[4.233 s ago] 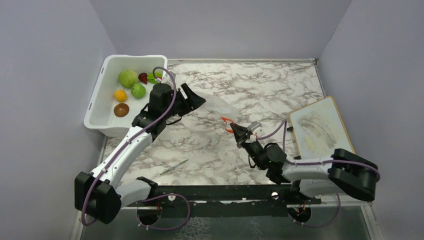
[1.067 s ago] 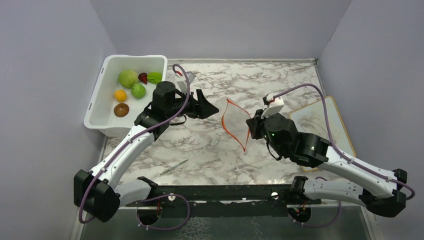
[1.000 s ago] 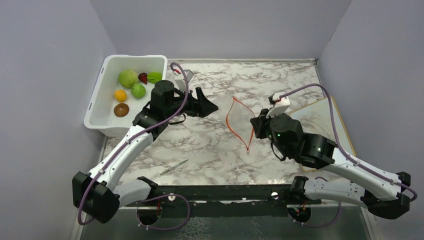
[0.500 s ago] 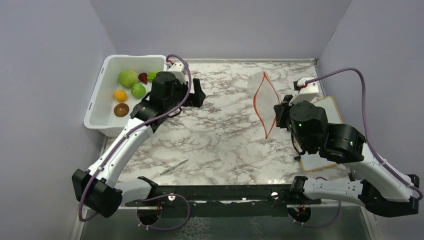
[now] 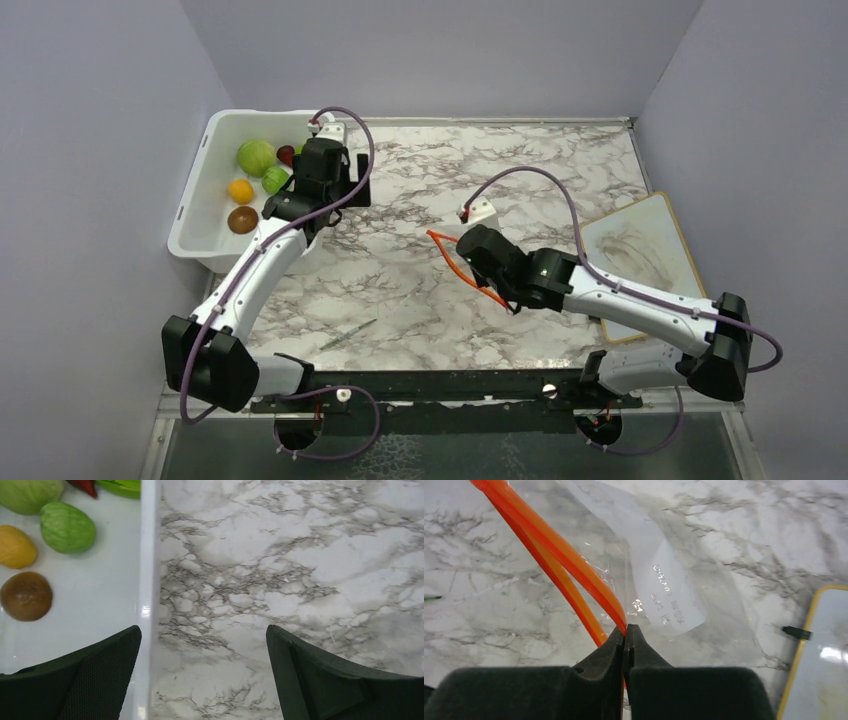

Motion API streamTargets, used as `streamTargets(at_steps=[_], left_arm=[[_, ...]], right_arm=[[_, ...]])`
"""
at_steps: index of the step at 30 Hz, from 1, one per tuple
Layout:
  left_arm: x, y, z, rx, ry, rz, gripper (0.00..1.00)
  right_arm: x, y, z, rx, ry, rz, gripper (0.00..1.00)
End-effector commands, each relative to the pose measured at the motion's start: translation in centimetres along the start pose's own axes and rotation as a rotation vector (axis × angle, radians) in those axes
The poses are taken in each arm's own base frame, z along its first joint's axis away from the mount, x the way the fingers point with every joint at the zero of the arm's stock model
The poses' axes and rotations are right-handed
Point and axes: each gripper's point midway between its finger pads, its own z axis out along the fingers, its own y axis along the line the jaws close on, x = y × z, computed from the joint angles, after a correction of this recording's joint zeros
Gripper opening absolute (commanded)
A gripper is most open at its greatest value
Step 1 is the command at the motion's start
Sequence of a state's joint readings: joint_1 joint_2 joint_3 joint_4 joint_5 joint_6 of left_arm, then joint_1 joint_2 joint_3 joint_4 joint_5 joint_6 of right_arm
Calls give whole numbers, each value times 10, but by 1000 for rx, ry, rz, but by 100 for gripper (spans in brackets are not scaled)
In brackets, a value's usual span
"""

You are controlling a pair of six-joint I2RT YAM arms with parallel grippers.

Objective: Place the food in the zip-top bag and seal the zipper
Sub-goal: Pick up the fake vegetable from the bin.

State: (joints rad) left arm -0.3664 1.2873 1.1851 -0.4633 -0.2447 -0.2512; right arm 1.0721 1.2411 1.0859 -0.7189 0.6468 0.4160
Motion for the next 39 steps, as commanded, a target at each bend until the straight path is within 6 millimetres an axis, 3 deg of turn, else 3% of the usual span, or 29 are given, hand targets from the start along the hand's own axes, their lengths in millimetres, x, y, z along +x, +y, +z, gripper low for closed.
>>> streamTargets(at_steps=[1, 5, 11, 20, 28, 39], left_arm=[[-6, 48, 13, -115, 21, -111, 97], [-14, 77, 19, -150, -14, -194, 94], [-22, 122, 35, -262, -55, -251, 95], [-11, 179, 82, -356, -24, -317, 90], [-13, 198, 126, -339, -89, -336, 81], [6, 220, 179, -353, -5, -314, 79]], right_arm=[[-24, 55, 17, -249, -44, 83, 1], [-25, 72, 32, -374, -4, 156, 1], [-33, 90, 36, -512, -26, 225, 1], [-36, 91, 32, -550, -53, 232, 1], [-32, 93, 30, -569, -47, 213, 1], [-29, 93, 27, -577, -38, 220, 1]])
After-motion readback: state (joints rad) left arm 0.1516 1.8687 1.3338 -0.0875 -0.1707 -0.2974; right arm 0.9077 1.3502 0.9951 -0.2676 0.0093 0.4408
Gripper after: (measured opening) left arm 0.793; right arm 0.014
